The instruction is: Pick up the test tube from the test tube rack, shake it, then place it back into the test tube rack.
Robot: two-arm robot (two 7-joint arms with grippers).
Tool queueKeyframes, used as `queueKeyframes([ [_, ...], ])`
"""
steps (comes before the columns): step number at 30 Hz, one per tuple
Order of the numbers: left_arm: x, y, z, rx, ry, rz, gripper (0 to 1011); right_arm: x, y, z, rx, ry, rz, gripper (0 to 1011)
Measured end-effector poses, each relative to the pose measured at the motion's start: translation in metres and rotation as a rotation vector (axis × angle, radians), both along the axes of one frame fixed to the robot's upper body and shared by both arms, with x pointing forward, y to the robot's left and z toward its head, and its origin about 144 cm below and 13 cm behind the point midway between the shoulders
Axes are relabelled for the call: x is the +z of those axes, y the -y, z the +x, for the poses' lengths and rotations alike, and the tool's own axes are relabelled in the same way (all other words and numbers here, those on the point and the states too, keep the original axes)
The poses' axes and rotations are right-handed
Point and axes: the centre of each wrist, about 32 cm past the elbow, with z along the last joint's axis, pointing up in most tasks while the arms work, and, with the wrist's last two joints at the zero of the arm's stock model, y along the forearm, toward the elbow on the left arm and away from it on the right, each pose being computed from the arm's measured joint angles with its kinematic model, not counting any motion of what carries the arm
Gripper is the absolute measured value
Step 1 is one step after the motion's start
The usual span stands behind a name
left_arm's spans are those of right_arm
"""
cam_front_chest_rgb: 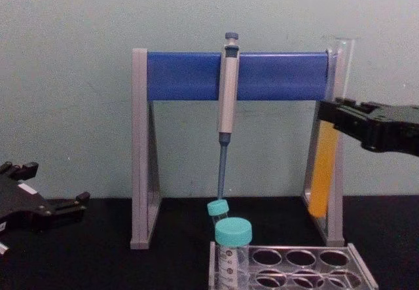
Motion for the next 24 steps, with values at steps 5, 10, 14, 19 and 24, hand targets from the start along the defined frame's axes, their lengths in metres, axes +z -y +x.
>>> queueKeyframes([
  [5,0.000,0.000,0.000,0.000,0.000,0.000,1001,0.001,0.006,-0.008,-0.010,0.002,-0.010,228],
  [10,0.000,0.000,0.000,0.000,0.000,0.000,1001,0.002,0.010,-0.020,-0.006,-0.003,-0.024,228],
  [14,0.000,0.000,0.000,0.000,0.000,0.000,1001,0.002,0.010,-0.028,0.013,-0.014,-0.027,228],
  [19,0.000,0.000,0.000,0.000,0.000,0.000,1001,0.000,0.003,-0.033,0.065,-0.030,-0.014,228],
  [24,0.000,0.000,0.000,0.000,0.000,0.000,1001,-0.002,-0.009,-0.030,0.119,-0.041,0.003,228],
])
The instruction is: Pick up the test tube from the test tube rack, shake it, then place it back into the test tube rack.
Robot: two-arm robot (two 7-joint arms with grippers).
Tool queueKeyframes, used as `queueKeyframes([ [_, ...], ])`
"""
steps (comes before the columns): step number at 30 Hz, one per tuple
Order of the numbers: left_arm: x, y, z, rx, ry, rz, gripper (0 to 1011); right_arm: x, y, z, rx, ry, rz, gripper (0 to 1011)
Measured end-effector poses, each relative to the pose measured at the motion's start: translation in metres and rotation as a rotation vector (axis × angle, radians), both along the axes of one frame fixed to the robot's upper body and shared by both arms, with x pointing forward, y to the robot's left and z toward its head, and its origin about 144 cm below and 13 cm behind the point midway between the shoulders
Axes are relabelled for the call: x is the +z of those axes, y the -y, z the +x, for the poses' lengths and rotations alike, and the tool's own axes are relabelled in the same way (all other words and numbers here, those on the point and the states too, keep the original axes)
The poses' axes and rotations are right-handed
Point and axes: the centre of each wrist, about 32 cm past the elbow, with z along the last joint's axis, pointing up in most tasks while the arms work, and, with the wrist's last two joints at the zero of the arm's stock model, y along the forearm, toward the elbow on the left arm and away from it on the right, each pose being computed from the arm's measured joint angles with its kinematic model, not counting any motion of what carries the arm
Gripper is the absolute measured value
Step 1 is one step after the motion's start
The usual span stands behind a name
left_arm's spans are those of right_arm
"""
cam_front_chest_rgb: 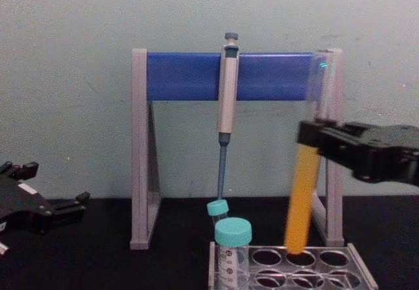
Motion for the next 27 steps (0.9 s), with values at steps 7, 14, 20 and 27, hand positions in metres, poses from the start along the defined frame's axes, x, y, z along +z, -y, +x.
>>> queueKeyframes([
  [7,0.000,0.000,0.000,0.000,0.000,0.000,1001,-0.003,-0.014,0.016,0.032,-0.003,0.022,228],
  [14,0.000,0.000,0.000,0.000,0.000,0.000,1001,-0.003,-0.019,0.034,0.006,0.013,0.038,228],
  [20,0.000,0.000,0.000,0.000,0.000,0.000,1001,-0.002,-0.014,0.043,-0.044,0.025,0.035,228],
  [27,0.000,0.000,0.000,0.000,0.000,0.000,1002,-0.002,-0.006,0.044,-0.086,0.028,0.028,228],
])
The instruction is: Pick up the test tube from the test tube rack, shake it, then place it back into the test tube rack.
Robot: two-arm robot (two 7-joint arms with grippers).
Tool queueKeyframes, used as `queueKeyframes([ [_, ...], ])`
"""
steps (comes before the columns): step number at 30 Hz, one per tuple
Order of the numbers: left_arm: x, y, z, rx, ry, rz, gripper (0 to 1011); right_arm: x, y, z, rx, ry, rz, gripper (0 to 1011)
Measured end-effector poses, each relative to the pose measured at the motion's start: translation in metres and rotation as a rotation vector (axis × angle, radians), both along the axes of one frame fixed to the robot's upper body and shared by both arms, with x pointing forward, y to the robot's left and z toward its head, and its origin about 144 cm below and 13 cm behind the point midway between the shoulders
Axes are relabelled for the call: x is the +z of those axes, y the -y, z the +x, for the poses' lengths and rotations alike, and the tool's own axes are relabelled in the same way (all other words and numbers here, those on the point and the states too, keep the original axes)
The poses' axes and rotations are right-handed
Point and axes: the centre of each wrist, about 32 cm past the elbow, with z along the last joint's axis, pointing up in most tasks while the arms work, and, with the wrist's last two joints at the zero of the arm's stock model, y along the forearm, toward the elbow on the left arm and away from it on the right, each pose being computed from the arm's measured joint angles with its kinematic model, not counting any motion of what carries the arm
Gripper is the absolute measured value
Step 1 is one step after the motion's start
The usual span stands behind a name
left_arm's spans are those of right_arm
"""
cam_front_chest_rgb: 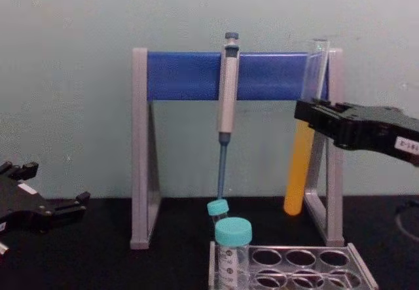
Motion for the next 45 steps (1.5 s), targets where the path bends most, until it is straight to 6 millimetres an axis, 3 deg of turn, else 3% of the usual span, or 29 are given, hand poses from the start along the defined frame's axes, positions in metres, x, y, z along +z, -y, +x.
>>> queueKeyframes([
  [45,0.0000,0.0000,0.0000,0.000,0.000,0.000,1001,0.0017,0.0040,-0.0037,-0.013,0.007,-0.006,228],
])
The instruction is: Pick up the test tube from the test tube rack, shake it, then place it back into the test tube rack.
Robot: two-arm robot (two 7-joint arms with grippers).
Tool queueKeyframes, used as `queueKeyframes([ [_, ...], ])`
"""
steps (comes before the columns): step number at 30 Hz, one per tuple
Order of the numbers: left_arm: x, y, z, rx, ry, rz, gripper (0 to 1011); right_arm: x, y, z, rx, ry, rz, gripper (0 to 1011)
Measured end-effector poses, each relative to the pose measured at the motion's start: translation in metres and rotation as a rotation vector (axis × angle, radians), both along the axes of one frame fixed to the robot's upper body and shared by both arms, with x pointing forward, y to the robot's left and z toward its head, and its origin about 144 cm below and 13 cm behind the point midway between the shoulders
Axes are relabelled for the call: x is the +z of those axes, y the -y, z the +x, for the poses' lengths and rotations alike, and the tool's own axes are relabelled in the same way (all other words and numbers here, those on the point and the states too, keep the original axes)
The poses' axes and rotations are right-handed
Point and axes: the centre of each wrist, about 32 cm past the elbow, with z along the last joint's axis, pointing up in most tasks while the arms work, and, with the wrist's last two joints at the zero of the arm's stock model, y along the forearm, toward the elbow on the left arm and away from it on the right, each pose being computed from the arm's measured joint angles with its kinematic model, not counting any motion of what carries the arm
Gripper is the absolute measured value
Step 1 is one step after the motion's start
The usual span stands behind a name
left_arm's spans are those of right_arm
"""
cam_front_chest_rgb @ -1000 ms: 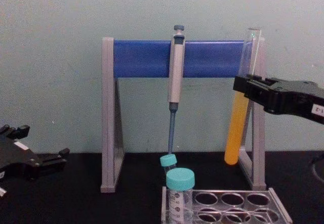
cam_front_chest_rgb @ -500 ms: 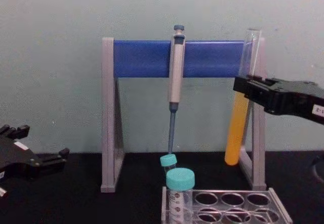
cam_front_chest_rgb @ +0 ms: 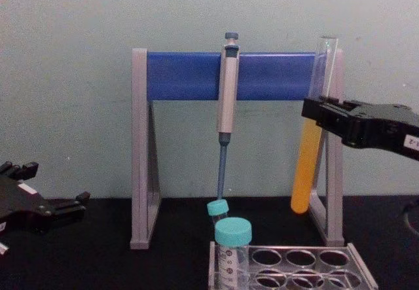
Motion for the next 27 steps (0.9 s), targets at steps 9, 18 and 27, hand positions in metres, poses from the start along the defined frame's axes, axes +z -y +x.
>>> queueKeyframes([
  [9,0.000,0.000,0.000,0.000,0.000,0.000,1001,0.002,0.000,-0.001,0.005,0.008,0.003,228],
  [18,0.000,0.000,0.000,0.000,0.000,0.000,1001,0.006,0.002,-0.012,0.032,0.014,0.011,228],
  [27,0.000,0.000,0.000,0.000,0.000,0.000,1001,0.001,0.006,-0.023,0.045,-0.015,-0.012,228],
])
